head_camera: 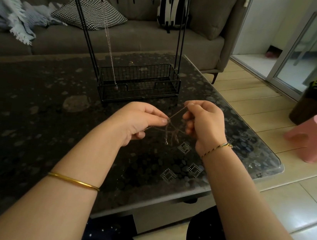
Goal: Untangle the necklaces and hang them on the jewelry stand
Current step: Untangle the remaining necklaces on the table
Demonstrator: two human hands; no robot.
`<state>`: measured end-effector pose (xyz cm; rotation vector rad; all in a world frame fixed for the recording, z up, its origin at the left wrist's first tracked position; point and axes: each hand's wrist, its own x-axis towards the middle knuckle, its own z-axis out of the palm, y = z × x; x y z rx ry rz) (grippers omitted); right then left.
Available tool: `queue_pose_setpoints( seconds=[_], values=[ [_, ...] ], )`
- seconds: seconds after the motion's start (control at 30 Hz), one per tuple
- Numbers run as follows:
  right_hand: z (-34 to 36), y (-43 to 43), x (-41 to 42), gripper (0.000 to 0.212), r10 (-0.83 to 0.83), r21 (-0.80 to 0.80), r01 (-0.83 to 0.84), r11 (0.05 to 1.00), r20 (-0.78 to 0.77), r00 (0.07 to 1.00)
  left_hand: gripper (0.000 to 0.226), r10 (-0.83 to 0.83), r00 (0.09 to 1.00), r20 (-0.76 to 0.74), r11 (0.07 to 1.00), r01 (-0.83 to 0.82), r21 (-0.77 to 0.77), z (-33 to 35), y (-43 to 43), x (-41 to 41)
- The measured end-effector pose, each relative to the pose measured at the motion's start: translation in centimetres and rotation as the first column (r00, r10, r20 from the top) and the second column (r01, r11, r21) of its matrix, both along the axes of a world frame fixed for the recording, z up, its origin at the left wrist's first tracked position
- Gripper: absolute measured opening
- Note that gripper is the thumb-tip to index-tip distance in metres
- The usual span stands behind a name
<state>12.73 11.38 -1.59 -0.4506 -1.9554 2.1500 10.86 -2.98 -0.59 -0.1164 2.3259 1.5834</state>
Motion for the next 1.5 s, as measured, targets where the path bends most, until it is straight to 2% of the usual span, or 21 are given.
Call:
queue_pose_setpoints(
  seconds=[0.13,0.27,0.5,0.6,0.73,0.87,0.97,1.07,1.1,1.17,1.27,1.33,1.5],
  values=[
    [0.1,0.3,0.0,0.012,-0.008,0.022,0.007,1.0,0.027,1.0,0.003,0.045,0.999,0.005,0.999,-0.045,0.0,-0.2,-0.3,0.0],
    [0.1,0.2,-0.1,0.018,-0.01,0.016,0.008,1.0,0.079,0.997,0.011,0.051,0.998,0.024,0.998,-0.052,0.025,-0.2,-0.3,0.0],
    [0.0,-0.1,0.0,0.037,0.197,0.211,-0.221,0.952,0.128,0.972,0.015,0.104,0.99,0.099,0.985,-0.116,0.125,0.3,0.3,0.1],
    [0.0,-0.3,0.3,0.032,0.237,0.315,-0.249,0.916,0.076,0.969,0.013,0.149,0.981,0.122,0.975,-0.166,0.145,0.3,0.5,0.2],
    [-0.1,-0.7,0.5,0.019,0.34,0.318,-0.319,0.893,-0.014,0.94,0.01,0.19,0.973,0.13,0.966,-0.209,0.151,0.2,0.5,0.2],
    [-0.5,-1.0,0.5,0.013,0.353,0.516,-0.244,0.821,-0.125,0.927,0.011,0.21,0.969,0.133,0.957,-0.232,0.176,0.2,0.6,0.3],
    [-0.5,-1.2,0.4,0.013,0.348,0.68,-0.141,0.72,-0.178,0.92,0.014,0.218,0.966,0.138,0.952,-0.242,0.186,0.2,0.6,0.4],
    [-0.4,-1.3,0.4,0.008,0.332,0.756,-0.074,0.65,-0.196,0.923,0.016,0.219,0.965,0.141,0.951,-0.244,0.189,0.3,0.7,0.4],
    [-0.4,-1.3,0.4,0.007,0.327,0.746,-0.077,0.662,-0.195,0.925,0.016,0.22,0.965,0.139,0.952,-0.244,0.186,0.3,0.7,0.4],
    [-0.3,-1.1,0.4,0.006,0.31,0.642,-0.124,0.757,-0.186,0.932,0.018,0.223,0.965,0.136,0.954,-0.245,0.173,0.3,0.6,0.3],
    [0.0,-0.6,0.4,0.009,0.276,0.317,-0.227,0.921,-0.118,0.954,0.022,0.227,0.964,0.135,0.957,-0.246,0.152,0.3,0.6,0.2],
    [-0.1,-0.3,0.3,0.011,0.278,0.151,-0.268,0.952,-0.053,0.959,0.024,0.23,0.964,0.131,0.957,-0.249,0.149,0.2,0.7,0.1],
    [-0.4,0.0,0.3,0.009,0.273,0.043,-0.276,0.96,0.051,0.961,0.029,0.244,0.959,0.146,0.949,-0.267,0.168,0.1,0.9,0.0]
  ],
)
